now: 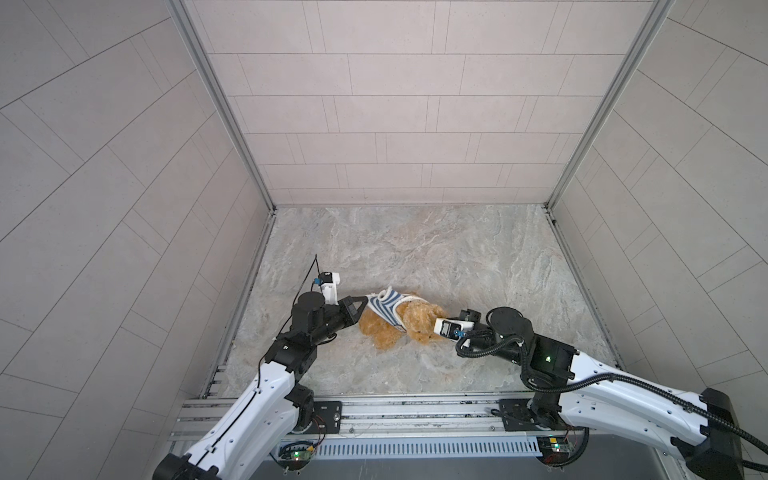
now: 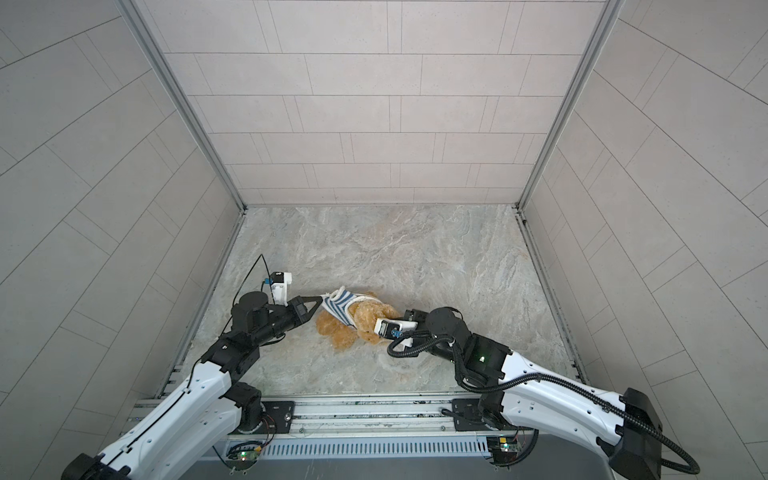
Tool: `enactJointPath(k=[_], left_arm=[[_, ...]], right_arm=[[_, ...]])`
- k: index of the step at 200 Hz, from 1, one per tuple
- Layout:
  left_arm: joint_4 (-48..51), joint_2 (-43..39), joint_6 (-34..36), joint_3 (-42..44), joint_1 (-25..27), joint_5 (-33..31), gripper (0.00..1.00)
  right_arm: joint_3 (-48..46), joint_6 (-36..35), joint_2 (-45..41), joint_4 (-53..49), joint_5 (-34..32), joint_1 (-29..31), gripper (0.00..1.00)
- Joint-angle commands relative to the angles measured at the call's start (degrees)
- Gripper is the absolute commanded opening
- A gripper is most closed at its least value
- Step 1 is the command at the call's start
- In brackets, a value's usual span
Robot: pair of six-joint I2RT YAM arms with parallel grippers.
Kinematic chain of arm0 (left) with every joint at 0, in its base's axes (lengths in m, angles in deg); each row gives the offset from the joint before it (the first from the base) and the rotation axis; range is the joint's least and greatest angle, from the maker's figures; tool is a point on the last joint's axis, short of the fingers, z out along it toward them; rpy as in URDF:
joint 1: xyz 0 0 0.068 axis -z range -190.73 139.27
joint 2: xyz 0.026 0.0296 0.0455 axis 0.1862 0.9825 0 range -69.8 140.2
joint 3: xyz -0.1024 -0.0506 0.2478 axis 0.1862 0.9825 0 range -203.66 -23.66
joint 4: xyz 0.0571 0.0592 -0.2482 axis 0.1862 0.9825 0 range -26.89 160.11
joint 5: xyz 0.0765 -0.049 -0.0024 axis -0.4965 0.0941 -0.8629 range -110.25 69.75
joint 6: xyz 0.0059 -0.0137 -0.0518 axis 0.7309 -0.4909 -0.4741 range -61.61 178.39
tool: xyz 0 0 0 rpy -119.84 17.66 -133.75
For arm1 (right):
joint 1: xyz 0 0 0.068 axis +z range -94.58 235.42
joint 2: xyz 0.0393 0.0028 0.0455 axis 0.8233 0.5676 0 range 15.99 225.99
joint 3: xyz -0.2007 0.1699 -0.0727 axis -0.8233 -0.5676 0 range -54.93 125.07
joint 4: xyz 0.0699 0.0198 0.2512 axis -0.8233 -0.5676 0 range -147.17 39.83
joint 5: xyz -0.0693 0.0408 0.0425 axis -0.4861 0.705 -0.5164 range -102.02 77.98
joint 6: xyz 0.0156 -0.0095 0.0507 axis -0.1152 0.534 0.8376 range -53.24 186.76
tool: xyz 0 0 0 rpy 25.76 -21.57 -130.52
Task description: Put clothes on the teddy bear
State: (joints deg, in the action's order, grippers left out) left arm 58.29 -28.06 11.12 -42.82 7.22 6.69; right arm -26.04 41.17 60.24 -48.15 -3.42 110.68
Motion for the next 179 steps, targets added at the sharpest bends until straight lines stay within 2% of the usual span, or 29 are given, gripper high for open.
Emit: enactJointPath(k=[1, 36, 82, 142, 179], left_arm=[[-2.12, 0.79, -1.3, 1.65, -2.39, -2.69, 0.0], [-5.78, 2.15, -3.57, 3.83, -3.01, -0.95, 0.0], [-2.31, 0.7, -2.07, 5.88, -3.0, -0.47, 0.0], [-5.01, -0.73, -4.35, 8.07, -2.93, 0.8, 0.0], [-4.7, 1.01, -1.11, 5.97, 0.51, 4.38, 0.0]], right_arm=[[-0.44, -1.71, -2.05, 0.89, -0.01, 0.19, 0.0], [-1.54, -1.1, -3.85, 2.49, -1.17, 0.19, 0.0], [-1.42, 0.33, -3.99, 2.69, -3.02, 0.2, 0.0], [-1.18, 2.79, -3.68, 3.82, -4.45, 0.19, 0.0], [1.14, 5.96, 0.68, 3.56, -4.4, 0.19, 0.0]])
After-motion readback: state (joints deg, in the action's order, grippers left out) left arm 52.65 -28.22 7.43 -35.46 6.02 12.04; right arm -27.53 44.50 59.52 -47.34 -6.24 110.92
